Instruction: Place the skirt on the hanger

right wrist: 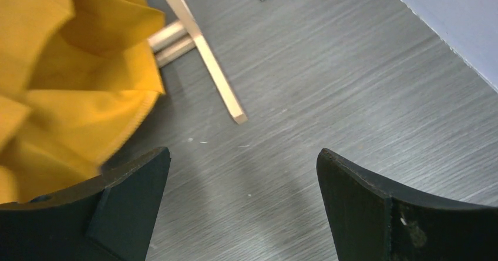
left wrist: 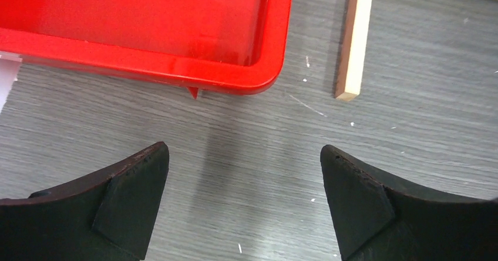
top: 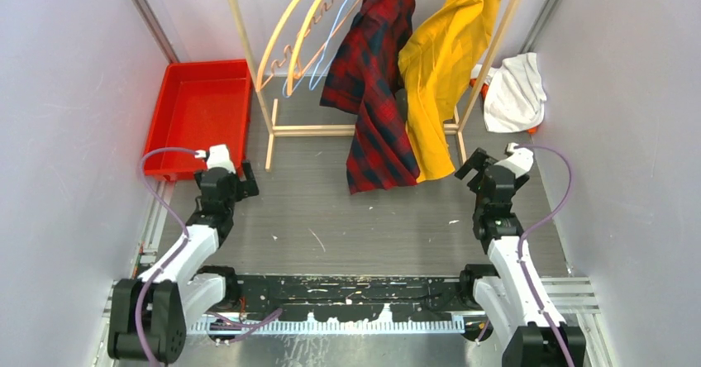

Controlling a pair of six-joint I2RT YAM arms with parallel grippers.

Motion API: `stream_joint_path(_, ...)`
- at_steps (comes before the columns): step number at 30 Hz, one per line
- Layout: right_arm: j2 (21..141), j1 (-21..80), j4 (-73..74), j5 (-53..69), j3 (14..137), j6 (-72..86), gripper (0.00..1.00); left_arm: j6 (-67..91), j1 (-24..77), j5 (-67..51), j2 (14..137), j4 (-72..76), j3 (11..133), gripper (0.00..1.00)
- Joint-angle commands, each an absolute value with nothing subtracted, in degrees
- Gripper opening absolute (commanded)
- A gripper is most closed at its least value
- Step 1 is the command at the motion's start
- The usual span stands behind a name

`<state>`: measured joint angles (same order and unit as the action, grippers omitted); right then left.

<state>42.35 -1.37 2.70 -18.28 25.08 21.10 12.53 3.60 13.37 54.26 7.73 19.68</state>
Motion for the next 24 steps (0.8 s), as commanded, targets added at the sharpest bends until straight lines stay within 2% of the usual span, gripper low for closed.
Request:
stream_joint_path(1,44.1,-1.6,-18.8,-24.3,17.1,19.0,1.0,8.7,2.5,11.8,60.5,27.0,17.5,1.0)
stream_joint_path(4,48.1,-1.6,-31.6,-24.9,11.1,17.8,1.0,7.6,2.2,11.0,67.5,33.1,17.4,0.99)
stream_joint_path(5,50.2,-1.6,-35.0,-25.0,10.3,17.7,1.0,7.2,2.1,9.8,68.4,30.2,19.4,0.99)
stream_joint_path(12,69.3,-1.5,-50.3,-29.3,12.7,16.1,1.0,6.4,2.1,10.0,76.8,35.4,22.6,0.99)
stream_joint_path(15,74.4,-1.5,-51.0,-31.0,14.1,16.8,1.0,5.2,2.0,10.2,79.0,39.4,22.7,0.99)
stream_joint_path(18,80.5,-1.4,-59.8,-31.2,12.2,16.4,1.0,4.0,1.8,8.7,85.1,49.3,21.2,0.99)
stream_joint_path(20,82.0,0.0,-62.0,-31.7,12.1,15.0,1.0,2.9,1.8,5.3,86.4,47.8,22.6,0.99)
stream_joint_path(24,82.0,0.2,-61.0,-30.3,12.5,14.5,1.0,3.5,1.8,6.4,86.4,48.5,22.0,0.99)
